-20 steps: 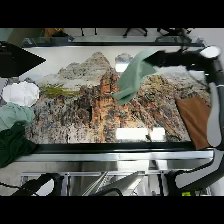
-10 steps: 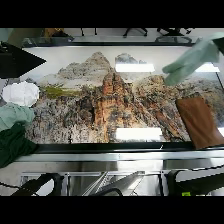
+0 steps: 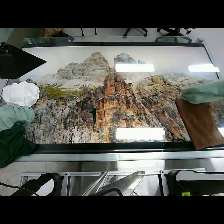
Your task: Fold the shirts.
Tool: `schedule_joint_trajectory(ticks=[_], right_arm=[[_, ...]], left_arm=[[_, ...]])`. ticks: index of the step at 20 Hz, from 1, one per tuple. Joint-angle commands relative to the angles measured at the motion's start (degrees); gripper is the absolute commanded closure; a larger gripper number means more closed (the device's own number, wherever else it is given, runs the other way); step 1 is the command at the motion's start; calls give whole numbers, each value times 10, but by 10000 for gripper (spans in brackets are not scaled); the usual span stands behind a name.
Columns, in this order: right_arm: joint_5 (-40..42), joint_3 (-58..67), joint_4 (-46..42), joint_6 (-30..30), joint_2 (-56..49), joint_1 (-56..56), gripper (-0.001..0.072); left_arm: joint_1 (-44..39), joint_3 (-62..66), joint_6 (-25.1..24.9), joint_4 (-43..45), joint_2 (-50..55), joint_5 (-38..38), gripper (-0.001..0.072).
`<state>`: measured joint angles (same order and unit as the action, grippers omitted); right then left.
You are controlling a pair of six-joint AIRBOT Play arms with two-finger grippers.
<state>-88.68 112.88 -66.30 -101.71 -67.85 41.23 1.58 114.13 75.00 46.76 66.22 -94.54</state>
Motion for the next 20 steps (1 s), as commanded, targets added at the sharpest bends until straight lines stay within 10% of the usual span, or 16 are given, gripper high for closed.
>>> schedule_joint_trajectory(ticks=[1,13,14,16,20], right_arm=[[-129,0,-148,-50,17,2,694],[-168,-265,-330,-2,120,2,691],[-168,-290,-344,-2,124,2,609],[-168,-323,-351,-2,122,2,49],[-150,-324,-349,-2,100,1,176]], left_arm=[[0,0,0,0,0,-10,691],[0,-194,-37,-4,-55,15,691],[0,-216,-41,-4,-62,28,691],[1,-255,-41,-4,-75,47,691],[1,-290,-45,-4,-85,50,691]])
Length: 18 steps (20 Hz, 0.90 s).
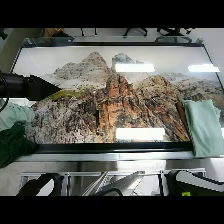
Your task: Fold the shirts.
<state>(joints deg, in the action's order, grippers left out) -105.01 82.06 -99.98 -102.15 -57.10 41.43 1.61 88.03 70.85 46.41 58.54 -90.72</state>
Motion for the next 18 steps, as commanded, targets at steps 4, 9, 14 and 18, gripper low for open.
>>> schedule_joint_trajectory(ticks=[4,9,14,18], right_arm=[[84,-15,71,2,-10,-22,237],[221,-16,296,5,-9,-104,693],[282,-96,339,62,42,-310,694],[365,-307,337,63,151,-491,694]], left_arm=[[0,-32,-3,-1,-8,39,691],[0,-31,-3,-1,-9,56,691],[-33,-128,-1,1,-61,63,691],[-132,-358,38,2,-180,141,691]])
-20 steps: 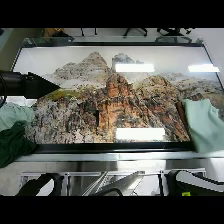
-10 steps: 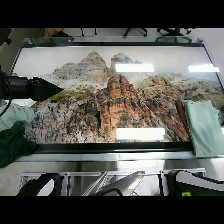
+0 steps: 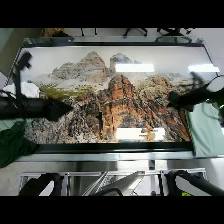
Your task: Fold the shirts.
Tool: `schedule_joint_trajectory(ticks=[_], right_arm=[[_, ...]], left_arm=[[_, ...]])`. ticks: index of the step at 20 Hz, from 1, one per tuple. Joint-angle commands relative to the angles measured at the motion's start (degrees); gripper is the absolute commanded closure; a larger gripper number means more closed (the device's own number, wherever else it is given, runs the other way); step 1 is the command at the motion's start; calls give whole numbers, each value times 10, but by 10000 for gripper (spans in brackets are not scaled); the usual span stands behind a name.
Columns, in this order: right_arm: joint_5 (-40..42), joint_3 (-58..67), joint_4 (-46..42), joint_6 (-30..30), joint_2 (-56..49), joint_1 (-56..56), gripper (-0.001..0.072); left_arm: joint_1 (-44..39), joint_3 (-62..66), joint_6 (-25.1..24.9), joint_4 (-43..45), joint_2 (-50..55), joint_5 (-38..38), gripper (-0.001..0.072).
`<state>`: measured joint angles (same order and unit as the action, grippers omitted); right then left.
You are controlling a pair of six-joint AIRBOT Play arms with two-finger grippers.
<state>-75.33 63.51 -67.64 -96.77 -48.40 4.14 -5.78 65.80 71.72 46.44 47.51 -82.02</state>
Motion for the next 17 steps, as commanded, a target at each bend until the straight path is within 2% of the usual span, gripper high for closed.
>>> schedule_joint_trajectory(ticks=[1,3,6,9,17], right_arm=[[84,-165,14,0,86,-150,694],[97,-209,14,0,108,-184,694],[88,-226,17,-1,112,-203,693],[55,-227,37,-1,112,-203,693],[54,-227,36,-1,112,-203,693]], left_arm=[[-82,-184,41,1,-92,72,691],[-123,-258,70,1,-129,98,691],[-156,-312,71,1,-175,117,691],[-158,-329,85,1,-209,135,691],[-158,-329,98,1,-272,144,690]])
